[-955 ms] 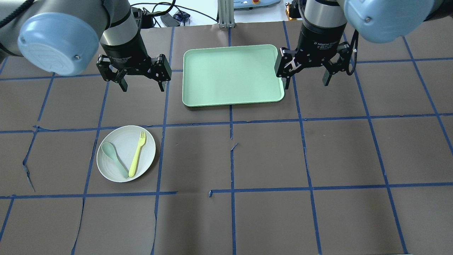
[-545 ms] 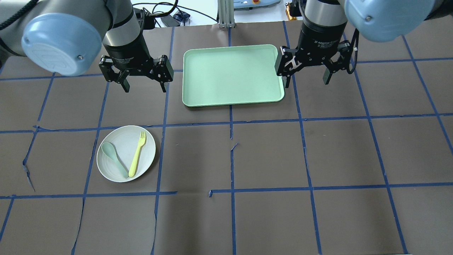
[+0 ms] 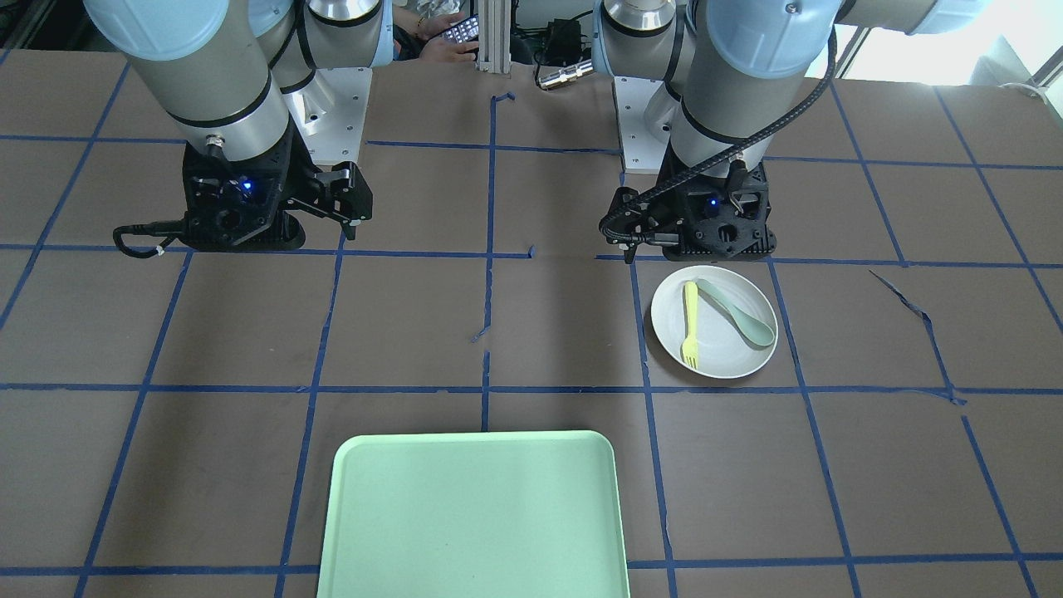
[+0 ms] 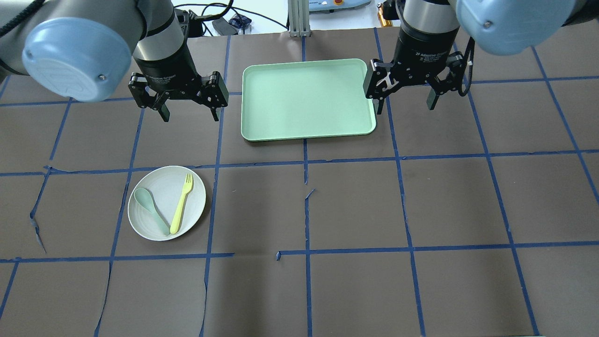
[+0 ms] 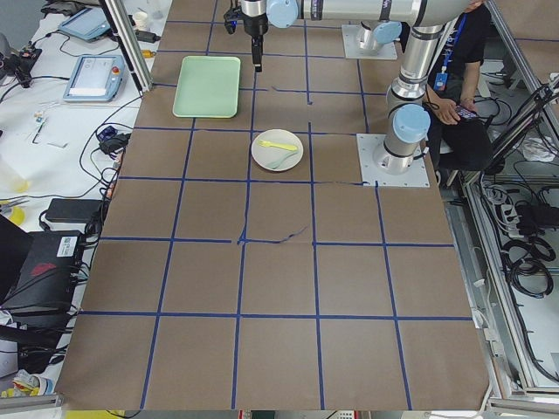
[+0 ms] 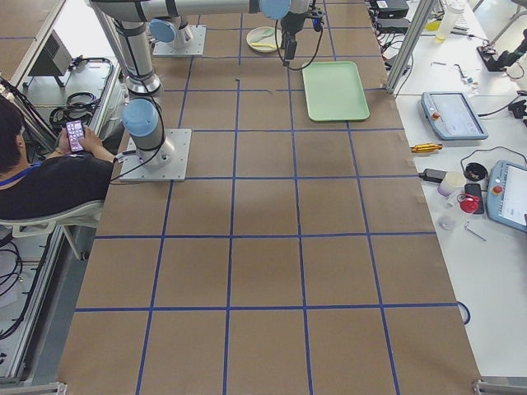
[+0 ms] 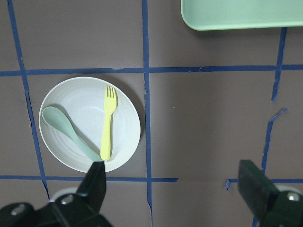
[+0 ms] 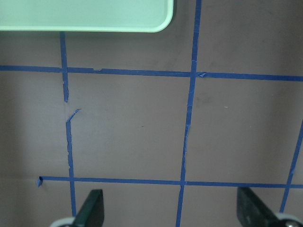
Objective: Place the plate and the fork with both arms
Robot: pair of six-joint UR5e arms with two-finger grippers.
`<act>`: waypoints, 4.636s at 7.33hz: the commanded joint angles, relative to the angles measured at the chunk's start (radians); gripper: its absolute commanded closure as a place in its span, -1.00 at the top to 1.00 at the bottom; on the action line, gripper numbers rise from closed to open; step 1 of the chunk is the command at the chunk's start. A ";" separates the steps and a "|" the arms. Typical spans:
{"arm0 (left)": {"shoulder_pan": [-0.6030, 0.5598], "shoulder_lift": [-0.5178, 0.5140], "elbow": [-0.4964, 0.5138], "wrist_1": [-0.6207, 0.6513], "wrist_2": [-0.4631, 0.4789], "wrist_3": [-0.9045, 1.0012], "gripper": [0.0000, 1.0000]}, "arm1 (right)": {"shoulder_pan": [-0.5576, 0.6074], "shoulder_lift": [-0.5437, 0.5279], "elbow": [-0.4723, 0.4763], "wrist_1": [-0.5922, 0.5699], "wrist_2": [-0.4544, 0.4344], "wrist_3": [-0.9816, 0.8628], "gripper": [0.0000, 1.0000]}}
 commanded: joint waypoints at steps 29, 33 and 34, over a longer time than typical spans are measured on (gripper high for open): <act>0.612 -0.083 -0.320 0.182 -0.200 0.335 -1.00 | -0.005 0.030 0.020 -0.060 -0.004 -0.003 1.00; 0.364 -0.185 -0.193 0.294 -0.429 0.072 -1.00 | -0.006 0.031 0.022 -0.074 -0.043 -0.017 1.00; 0.289 -0.257 -0.143 0.358 -0.434 -0.016 -1.00 | -0.006 0.036 0.022 -0.075 -0.043 -0.015 1.00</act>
